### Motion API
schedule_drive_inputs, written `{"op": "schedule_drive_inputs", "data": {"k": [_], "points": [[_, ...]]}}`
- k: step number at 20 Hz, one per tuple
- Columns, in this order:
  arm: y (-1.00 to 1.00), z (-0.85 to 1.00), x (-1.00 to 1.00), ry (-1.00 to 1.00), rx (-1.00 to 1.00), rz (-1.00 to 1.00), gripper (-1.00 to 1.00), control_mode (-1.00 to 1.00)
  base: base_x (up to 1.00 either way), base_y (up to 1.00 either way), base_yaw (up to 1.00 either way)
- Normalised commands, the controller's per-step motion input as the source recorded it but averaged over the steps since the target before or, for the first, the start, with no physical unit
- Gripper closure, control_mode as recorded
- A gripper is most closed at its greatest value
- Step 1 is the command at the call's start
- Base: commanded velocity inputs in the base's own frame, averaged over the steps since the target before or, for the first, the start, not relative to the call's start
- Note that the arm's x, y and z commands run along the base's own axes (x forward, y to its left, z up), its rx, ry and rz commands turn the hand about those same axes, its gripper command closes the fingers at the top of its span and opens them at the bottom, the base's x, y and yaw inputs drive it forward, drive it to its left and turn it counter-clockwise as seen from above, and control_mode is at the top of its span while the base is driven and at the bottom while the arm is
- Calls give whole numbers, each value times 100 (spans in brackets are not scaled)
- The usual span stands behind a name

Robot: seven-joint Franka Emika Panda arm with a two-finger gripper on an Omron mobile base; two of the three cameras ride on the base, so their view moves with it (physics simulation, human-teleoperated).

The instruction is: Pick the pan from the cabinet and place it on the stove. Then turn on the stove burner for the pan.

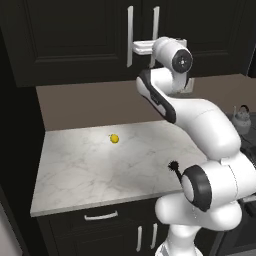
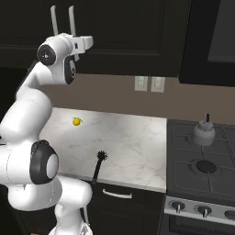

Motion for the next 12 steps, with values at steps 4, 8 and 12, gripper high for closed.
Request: {"op": "schedule_drive_inputs", "data": {"k": [4, 8, 12], "points": [[-40, 0, -67, -1, 0, 3, 100, -100, 0, 0, 0], [-39, 6, -66, 2, 0, 5, 100, -100, 0, 0, 0], [-41, 24, -81, 0, 0, 11, 100, -100, 0, 0, 0]]}}
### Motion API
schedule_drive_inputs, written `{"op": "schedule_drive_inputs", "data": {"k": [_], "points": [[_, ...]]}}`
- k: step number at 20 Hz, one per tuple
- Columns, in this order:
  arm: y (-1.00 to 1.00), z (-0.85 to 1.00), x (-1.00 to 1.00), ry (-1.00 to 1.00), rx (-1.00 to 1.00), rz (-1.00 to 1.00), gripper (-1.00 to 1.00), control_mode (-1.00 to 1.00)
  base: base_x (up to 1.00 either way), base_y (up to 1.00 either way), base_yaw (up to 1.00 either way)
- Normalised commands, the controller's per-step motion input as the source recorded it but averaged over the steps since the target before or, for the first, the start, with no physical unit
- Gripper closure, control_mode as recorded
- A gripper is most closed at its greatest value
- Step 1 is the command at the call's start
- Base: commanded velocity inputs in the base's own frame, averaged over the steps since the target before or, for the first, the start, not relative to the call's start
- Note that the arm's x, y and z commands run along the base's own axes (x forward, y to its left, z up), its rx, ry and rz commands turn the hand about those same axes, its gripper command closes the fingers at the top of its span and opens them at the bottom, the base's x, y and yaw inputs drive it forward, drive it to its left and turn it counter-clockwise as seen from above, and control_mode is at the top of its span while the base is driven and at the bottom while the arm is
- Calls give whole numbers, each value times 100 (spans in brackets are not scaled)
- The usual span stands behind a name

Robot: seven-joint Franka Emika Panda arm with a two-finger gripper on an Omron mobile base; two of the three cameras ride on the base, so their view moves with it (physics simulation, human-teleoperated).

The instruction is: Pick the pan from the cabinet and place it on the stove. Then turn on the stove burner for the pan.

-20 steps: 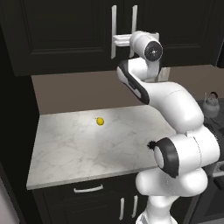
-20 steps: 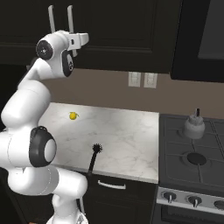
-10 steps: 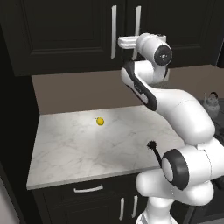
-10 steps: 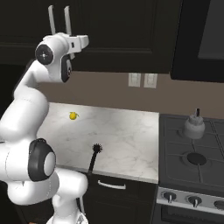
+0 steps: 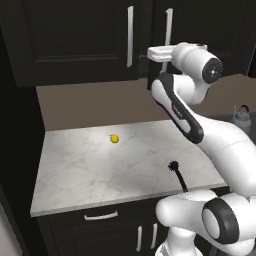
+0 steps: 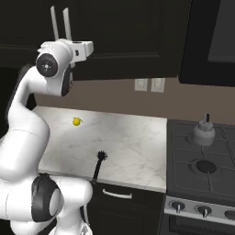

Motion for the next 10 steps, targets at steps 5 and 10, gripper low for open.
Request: {"op": "schedule_drive_inputs", "data": {"k": [5, 10], "points": [[-42, 34, -86, 0, 0, 13, 100, -100, 0, 0, 0], [-48, 35, -91, 0, 0, 11, 100, -100, 0, 0, 0]]}}
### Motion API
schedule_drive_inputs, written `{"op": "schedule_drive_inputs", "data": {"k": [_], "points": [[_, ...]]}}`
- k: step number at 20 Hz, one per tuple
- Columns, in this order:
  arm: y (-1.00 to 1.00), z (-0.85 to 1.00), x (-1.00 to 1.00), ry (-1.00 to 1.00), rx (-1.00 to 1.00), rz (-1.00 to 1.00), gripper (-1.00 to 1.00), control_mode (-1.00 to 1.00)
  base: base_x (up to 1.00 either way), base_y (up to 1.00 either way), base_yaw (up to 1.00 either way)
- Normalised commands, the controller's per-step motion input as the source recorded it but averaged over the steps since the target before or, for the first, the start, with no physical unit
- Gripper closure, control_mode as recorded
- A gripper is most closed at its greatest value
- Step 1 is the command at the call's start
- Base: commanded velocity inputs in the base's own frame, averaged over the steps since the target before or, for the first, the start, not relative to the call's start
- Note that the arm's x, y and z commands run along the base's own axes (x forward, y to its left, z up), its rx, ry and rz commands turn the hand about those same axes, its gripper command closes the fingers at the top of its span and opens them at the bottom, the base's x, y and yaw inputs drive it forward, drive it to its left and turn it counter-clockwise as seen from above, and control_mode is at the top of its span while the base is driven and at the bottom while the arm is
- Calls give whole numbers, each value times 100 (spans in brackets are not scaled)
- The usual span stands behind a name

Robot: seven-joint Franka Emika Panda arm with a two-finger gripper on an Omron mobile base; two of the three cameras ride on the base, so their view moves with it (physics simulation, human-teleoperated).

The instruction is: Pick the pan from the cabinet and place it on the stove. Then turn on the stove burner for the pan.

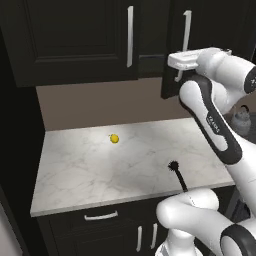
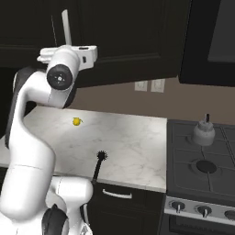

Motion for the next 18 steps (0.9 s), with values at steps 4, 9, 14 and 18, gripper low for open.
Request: {"op": "schedule_drive_inputs", "data": {"k": [4, 9, 14, 18], "points": [[-56, 33, -85, 0, 0, 11, 100, -100, 0, 0, 0], [-51, 13, -56, 0, -1, 7, 100, -100, 0, 0, 0], [-47, 0, -33, 0, 0, 5, -100, -100, 0, 0, 0], [-22, -1, -28, 2, 0, 0, -100, -100, 0, 0, 0]]}}
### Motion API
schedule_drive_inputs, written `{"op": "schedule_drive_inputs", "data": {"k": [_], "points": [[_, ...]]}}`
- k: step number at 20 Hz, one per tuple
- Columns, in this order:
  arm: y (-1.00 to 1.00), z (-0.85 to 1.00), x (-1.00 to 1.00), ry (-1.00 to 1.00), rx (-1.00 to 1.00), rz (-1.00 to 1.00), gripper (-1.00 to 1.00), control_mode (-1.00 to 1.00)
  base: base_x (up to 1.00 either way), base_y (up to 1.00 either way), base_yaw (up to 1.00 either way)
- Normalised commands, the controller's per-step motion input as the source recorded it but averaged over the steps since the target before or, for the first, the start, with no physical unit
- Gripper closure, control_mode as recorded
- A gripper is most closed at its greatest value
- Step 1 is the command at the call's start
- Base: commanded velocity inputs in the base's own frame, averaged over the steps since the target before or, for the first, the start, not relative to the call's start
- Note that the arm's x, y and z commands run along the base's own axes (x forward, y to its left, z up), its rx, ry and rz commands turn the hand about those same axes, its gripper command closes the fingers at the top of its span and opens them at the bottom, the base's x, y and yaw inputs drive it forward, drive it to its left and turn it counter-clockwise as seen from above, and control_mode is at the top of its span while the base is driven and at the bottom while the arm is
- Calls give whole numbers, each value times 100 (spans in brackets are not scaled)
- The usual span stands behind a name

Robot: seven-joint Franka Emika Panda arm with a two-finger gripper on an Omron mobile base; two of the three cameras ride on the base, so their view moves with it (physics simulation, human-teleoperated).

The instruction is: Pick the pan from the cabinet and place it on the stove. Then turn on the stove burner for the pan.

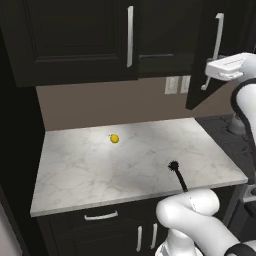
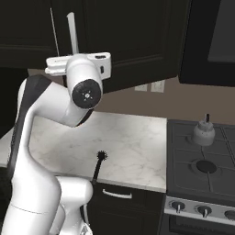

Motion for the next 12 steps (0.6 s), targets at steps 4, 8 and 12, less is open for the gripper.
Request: {"op": "schedule_drive_inputs", "data": {"k": [4, 8, 12], "points": [[-6, 0, -36, -2, 0, 1, -100, -100, 0, 0, 0], [0, 0, -50, -6, 0, 0, -100, -100, 0, 0, 0], [6, 9, -70, -4, -6, 0, -100, -100, 0, 0, 0]]}}
